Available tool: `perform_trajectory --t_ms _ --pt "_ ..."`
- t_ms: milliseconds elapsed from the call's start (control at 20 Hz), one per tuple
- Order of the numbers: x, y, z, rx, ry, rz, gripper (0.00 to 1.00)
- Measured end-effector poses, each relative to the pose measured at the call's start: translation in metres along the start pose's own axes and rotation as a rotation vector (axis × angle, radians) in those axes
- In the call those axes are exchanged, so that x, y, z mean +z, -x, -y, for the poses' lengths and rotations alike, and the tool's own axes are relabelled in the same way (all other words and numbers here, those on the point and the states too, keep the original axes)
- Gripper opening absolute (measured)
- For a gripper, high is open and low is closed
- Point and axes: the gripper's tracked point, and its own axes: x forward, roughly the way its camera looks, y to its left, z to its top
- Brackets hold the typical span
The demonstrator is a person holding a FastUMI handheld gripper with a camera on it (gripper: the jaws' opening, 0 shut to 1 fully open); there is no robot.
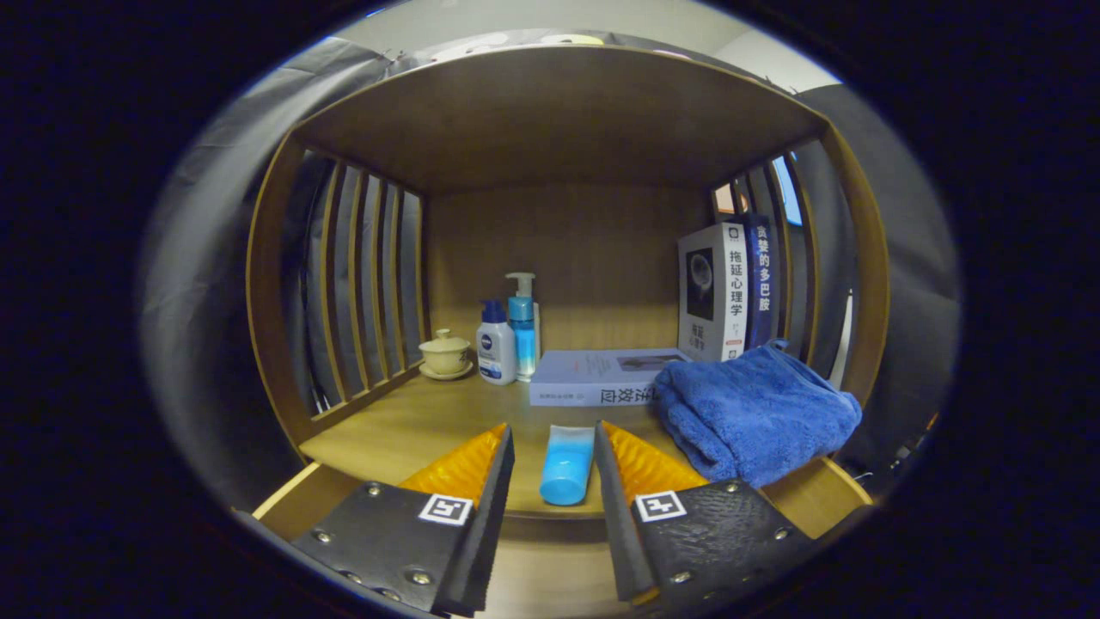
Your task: Pull open the drawer, take out the items inside it, and place them on the countertop above the cabinet.
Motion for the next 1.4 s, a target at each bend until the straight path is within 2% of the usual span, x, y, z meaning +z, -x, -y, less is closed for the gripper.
perform_trajectory --t_ms 650,900,1050,1200,1250,1400 --pt "-0.003 -0.001 -0.002 0.007 0.002 -0.018 0.55" --pt "0.008 0.01 -0.006 0.03 0.004 0.047 0.55" --pt "0.009 0.043 -0.009 0.02 0.045 0.073 0.55" --pt "0.011 0.09 -0.02 0.02 0.022 0.103 0.55" --pt "0.004 0.108 -0.024 0.03 0.007 0.093 0.55" --pt "-0.018 0.148 -0.019 -0.012 -0.027 0.068 0.55"
